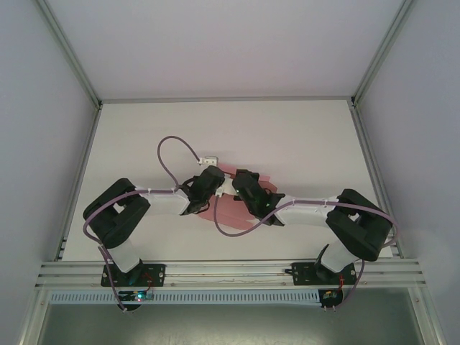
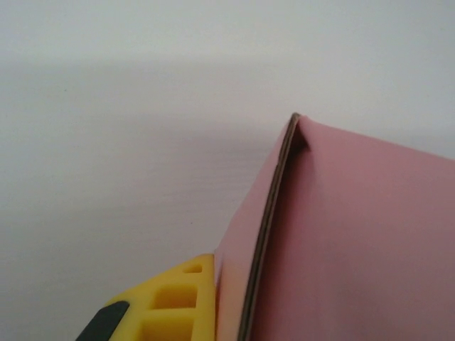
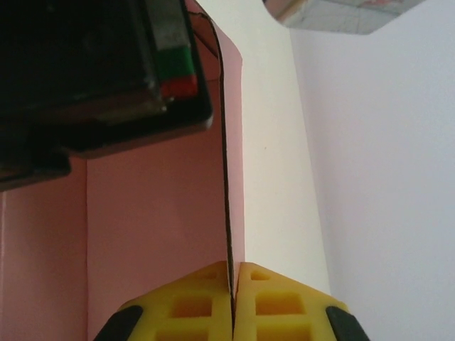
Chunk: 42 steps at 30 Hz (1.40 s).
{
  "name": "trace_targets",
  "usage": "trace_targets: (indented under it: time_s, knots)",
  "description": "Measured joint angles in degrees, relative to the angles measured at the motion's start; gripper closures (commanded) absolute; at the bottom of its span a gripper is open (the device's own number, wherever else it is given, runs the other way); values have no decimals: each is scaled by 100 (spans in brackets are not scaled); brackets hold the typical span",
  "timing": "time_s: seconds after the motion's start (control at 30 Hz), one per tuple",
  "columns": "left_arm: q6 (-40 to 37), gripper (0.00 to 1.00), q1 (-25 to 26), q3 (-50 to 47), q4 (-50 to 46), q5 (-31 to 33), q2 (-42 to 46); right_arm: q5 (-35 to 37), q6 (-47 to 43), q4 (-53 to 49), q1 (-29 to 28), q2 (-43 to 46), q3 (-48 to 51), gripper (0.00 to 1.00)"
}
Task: Assemble paper box
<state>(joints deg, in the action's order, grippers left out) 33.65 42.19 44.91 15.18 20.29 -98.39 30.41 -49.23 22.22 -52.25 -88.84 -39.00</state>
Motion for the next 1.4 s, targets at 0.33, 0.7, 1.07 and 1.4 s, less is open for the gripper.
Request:
trace_targets:
  time_s: [0.33, 0.7, 1.07, 1.4]
  knots:
    - [723, 95, 24, 520, -728, 118, -188, -317, 138, -149, 284, 22, -59, 100]
    - [-417, 100, 17, -514, 1246, -127, -85, -704, 361, -417, 354, 234, -109, 93]
    - [-1108, 100, -321, -1054, 1515, -446, 444, -1895, 1139, -1665, 876, 1311, -442, 3]
    - [-1158, 100, -321, -1180, 1051, -236, 1810, -2085, 2162, -2024, 1143, 3501, -439, 2]
